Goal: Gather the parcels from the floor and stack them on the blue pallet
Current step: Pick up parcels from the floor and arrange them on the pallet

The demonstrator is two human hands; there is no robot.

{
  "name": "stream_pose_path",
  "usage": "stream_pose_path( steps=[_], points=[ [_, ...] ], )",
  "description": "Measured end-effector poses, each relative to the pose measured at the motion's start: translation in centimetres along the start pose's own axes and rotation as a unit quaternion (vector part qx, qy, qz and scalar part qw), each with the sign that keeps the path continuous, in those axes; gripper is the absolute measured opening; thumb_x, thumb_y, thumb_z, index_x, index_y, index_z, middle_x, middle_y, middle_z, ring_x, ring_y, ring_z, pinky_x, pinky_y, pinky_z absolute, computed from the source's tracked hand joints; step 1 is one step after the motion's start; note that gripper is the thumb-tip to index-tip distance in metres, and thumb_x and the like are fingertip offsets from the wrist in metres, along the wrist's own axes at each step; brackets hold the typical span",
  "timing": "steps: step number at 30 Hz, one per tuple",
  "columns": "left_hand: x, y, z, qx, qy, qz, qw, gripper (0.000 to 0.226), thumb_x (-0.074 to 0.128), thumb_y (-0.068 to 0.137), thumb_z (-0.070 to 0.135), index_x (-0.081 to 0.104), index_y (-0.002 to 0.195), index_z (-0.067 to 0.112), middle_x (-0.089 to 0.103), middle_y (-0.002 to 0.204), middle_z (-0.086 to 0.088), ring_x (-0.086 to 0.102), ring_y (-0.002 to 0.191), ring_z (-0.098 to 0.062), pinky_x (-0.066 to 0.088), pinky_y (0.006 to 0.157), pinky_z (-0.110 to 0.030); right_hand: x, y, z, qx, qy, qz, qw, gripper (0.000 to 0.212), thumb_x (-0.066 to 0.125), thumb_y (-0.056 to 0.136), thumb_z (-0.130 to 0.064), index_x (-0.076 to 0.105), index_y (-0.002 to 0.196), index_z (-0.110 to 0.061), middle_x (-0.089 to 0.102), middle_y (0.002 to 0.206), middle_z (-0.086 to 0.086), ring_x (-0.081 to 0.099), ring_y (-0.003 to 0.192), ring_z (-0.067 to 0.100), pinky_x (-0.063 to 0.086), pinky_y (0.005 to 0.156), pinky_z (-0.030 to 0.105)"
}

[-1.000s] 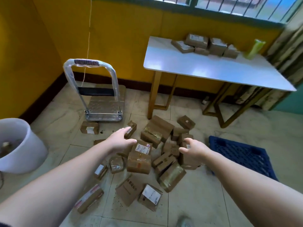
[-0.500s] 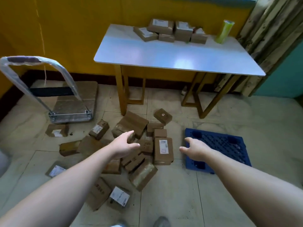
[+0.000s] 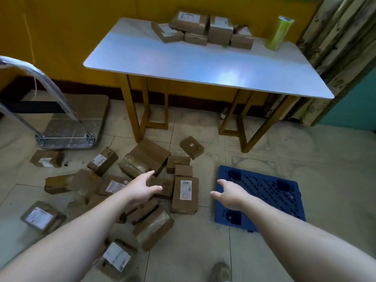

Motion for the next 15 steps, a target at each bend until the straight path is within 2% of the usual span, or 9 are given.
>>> stream_pose_path(
  steps=[4,7,11,13,15],
  points=[
    [4.9,3.3,2.7,-0.011,-0.059,0.005,0.998,0.075,0.060,0.085,0.048,0.023,0.147,0.031,0.023,0.156,-0.001,0.027,0.140,-0.022,0.028,0.111,-0.040,-1.4,5.5,4.3,-0.018,-0.023,-0.023,0.999,0.071,0.049,0.090,-0.055,0.022,0.149,-0.025,0.034,0.152,0.004,0.040,0.133,0.024,0.039,0.101,0.035],
    [10.5,6.2,2.8,-0.033,-0.077,-0.001,0.996,0.075,0.061,0.084,0.047,0.024,0.147,0.032,0.024,0.155,0.001,0.027,0.140,-0.021,0.026,0.111,-0.039,-0.1,9.9,7.5,-0.037,-0.047,-0.053,0.997,0.072,0.047,0.089,-0.058,0.023,0.149,-0.024,0.038,0.149,0.005,0.050,0.123,0.023,0.042,0.095,0.034],
    [15.3,12.8,1.0,-0.052,-0.065,0.021,0.996,0.076,0.061,0.082,0.050,0.026,0.147,0.030,0.028,0.154,0.000,0.030,0.139,-0.022,0.027,0.111,-0.039,4.2,16.5,10.0,-0.053,-0.029,-0.066,0.996,0.073,0.046,0.090,-0.056,0.023,0.150,-0.022,0.032,0.153,0.006,0.036,0.136,0.025,0.035,0.104,0.036],
    [17.8,17.1,-0.3,-0.054,-0.073,0.028,0.995,0.073,0.062,0.081,0.050,0.033,0.144,0.028,0.037,0.149,-0.001,0.039,0.134,-0.022,0.033,0.110,-0.039,7.3,20.4,11.1,-0.052,-0.005,-0.065,0.997,0.072,0.047,0.091,-0.055,0.023,0.150,-0.021,0.031,0.153,0.007,0.034,0.137,0.026,0.033,0.105,0.035],
    [21.2,21.3,-2.8,-0.062,-0.086,0.022,0.994,0.054,0.062,0.083,0.044,0.050,0.132,0.026,0.055,0.133,-0.001,0.056,0.113,-0.018,0.047,0.093,-0.035,11.3,24.2,12.2,-0.046,0.022,-0.073,0.996,0.073,0.050,0.091,-0.053,0.022,0.150,-0.020,0.030,0.154,0.006,0.034,0.137,0.026,0.034,0.103,0.032]
  ],
)
Point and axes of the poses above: each hand's wrist, its own y-axis towards the middle knuckle, its own x-axis out of the palm, z = x × y, the point moved 8 cm from there along y, towards the middle knuckle
